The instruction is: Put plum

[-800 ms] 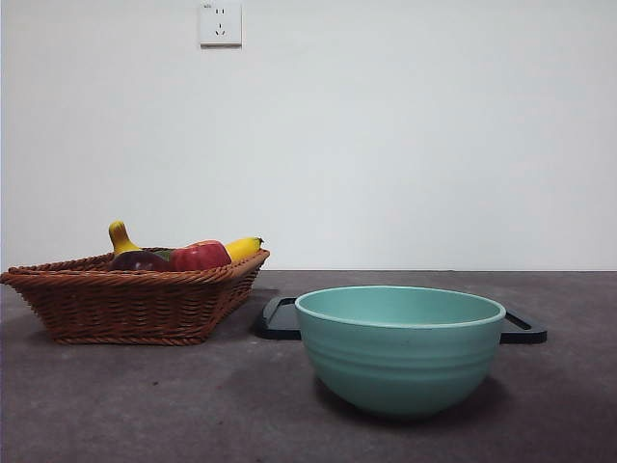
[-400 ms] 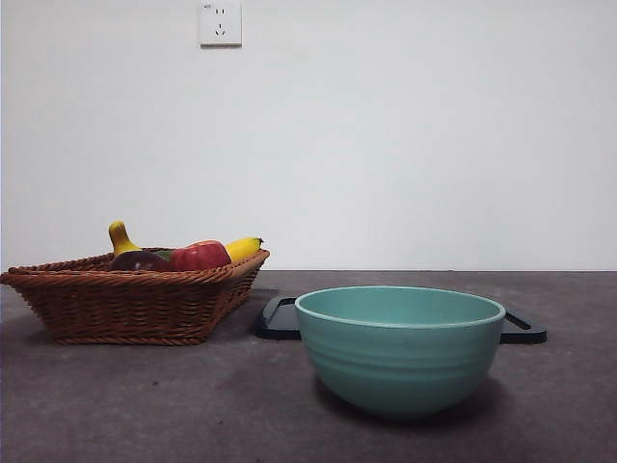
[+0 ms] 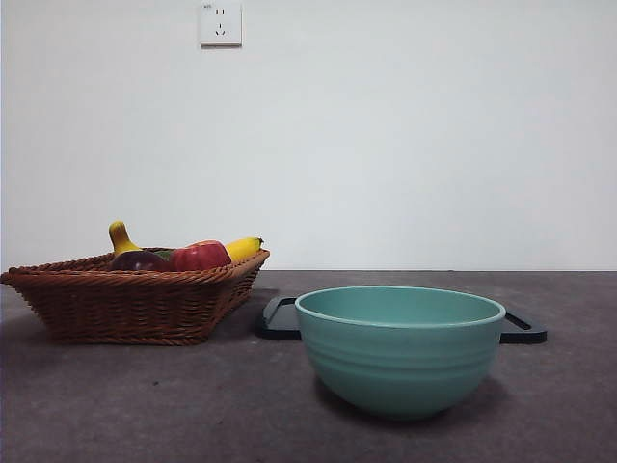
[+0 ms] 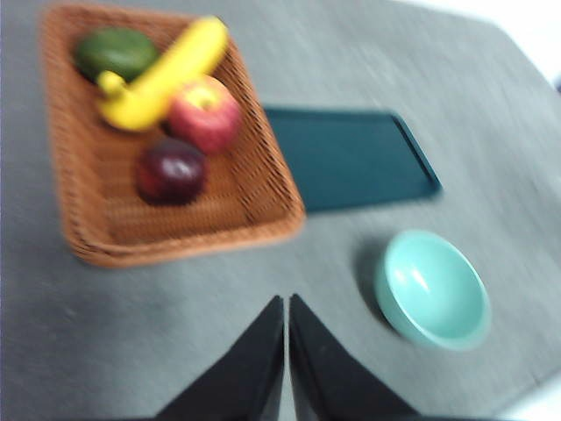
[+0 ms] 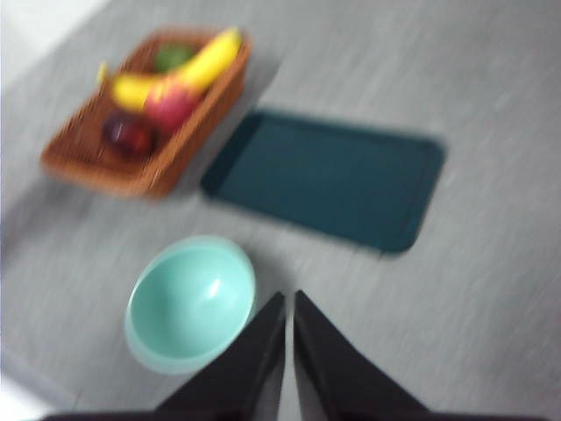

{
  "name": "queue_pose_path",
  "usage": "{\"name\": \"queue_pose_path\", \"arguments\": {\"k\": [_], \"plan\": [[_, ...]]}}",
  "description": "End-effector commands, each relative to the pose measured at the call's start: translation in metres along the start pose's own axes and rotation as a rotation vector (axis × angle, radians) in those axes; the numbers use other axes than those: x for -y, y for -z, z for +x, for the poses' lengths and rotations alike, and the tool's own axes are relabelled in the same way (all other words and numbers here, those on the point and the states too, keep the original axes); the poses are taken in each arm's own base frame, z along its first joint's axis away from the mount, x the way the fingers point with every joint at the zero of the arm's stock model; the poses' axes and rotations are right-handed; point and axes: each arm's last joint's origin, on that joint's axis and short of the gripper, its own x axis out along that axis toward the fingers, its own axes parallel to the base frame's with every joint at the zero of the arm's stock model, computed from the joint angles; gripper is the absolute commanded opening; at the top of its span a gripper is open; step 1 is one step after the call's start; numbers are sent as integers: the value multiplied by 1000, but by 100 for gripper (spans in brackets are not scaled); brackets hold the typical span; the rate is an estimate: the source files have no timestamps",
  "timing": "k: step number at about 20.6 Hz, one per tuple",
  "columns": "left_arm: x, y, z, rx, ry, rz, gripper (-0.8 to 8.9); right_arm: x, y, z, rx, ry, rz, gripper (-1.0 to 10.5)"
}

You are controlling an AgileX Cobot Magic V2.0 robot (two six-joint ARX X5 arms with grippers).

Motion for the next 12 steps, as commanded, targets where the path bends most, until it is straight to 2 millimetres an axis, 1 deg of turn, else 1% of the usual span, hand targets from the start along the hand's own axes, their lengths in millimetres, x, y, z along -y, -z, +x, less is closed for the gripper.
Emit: {"name": "queue_pose_path", "arguments": {"k": [1, 3, 7, 8, 9, 10, 11, 12], "plan": [[5, -8, -3, -43, 27, 74, 8, -4, -5, 0, -54, -42, -60, 5], [6, -8, -3, -58, 37, 77, 8, -5, -4, 3, -92, -68, -70, 5], [7, -8, -3, -55, 38, 80, 21, -8, -4, 4, -101, -90, -83, 5], [7, -8, -3, -55, 38, 79, 68, -8, -4, 4, -100, -90, -82, 19], [7, -8, -3, -55, 38, 79, 141, -8, -4, 4, -101, -90, -77, 84], [7, -8, -3, -56, 38, 77, 229, -8, -4, 4, -101, -90, -75, 181], [7, -8, -3, -56, 38, 73, 338, -8, -4, 4, -101, -90, -73, 311], [7, -8, -3, -56, 38, 71, 415, -8, -4, 4, -101, -90, -73, 395]]}}
